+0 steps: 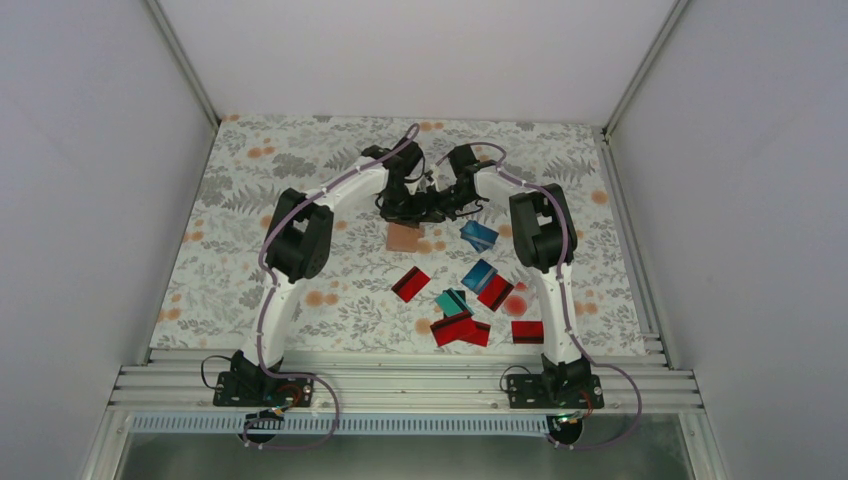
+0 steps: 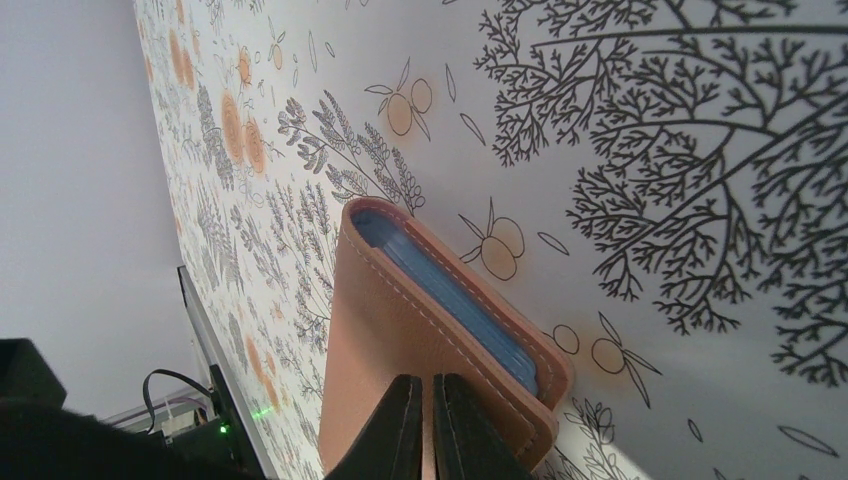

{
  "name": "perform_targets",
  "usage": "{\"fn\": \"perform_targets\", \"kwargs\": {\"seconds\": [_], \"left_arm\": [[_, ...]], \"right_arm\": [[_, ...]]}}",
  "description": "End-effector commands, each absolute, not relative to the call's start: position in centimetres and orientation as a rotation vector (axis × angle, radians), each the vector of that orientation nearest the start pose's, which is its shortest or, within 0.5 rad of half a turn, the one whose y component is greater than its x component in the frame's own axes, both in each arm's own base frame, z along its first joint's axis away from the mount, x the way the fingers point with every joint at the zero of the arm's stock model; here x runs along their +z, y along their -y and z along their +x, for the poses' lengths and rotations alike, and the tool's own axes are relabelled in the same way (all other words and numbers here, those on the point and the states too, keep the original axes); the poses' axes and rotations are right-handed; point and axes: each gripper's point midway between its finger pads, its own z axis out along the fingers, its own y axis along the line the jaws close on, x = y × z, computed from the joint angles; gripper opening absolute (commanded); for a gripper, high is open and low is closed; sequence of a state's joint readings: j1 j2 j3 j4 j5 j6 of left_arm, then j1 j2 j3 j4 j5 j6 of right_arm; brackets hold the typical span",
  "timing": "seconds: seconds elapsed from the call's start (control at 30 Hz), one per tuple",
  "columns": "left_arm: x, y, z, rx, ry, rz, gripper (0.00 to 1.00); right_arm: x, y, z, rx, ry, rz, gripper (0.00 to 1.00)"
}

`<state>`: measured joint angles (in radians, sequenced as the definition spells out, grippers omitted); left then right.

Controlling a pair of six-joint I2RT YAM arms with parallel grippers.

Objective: Put the credit cards into the card holder

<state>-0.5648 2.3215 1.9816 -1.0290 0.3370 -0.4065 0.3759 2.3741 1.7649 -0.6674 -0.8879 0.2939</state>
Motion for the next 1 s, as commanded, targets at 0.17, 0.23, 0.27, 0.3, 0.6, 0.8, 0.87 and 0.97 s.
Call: {"fn": "perform_targets", "kwargs": {"seconds": [0.17, 0.23, 0.27, 0.3, 0.6, 0.8, 0.87, 0.97], "left_arm": [[5.9, 30.3, 41.6, -0.53, -2.942, 0.275, 0.02], [5.9, 30.0, 41.7, -0.518, -2.942, 0.268, 0.02], [5.9, 29.9, 41.7, -0.519, -2.942, 0.267, 0.02], [5.9, 29.9, 41.7, -0.519, -2.942, 0.265, 0.02], [7.2, 29.9, 41.3, -0.557, -2.939, 0.247, 0.03], [7.3, 30.0, 40.8, -0.588, -2.954, 0.241, 0.02], [7.3, 30.0, 40.6, -0.592, -2.958, 0.239, 0.02], [7.1, 29.7, 40.3, -0.582, -2.974, 0.228, 0.02]], "right_arm": [[-1.7, -29.7, 38.9, 1.296, -3.015, -0.256, 0.04], [-1.8, -29.7, 38.9, 1.293, -3.018, -0.254, 0.04], [-1.9, -29.7, 38.9, 1.293, -3.019, -0.254, 0.04], [-1.9, -29.7, 38.9, 1.293, -3.021, -0.252, 0.04], [-2.0, -29.7, 38.9, 1.29, -3.024, -0.253, 0.04], [-2.1, -29.8, 39.1, 1.292, -3.024, -0.253, 0.04], [-2.1, -29.8, 39.1, 1.293, -3.024, -0.253, 0.04], [-2.1, -29.8, 39.1, 1.29, -3.028, -0.255, 0.04]]}}
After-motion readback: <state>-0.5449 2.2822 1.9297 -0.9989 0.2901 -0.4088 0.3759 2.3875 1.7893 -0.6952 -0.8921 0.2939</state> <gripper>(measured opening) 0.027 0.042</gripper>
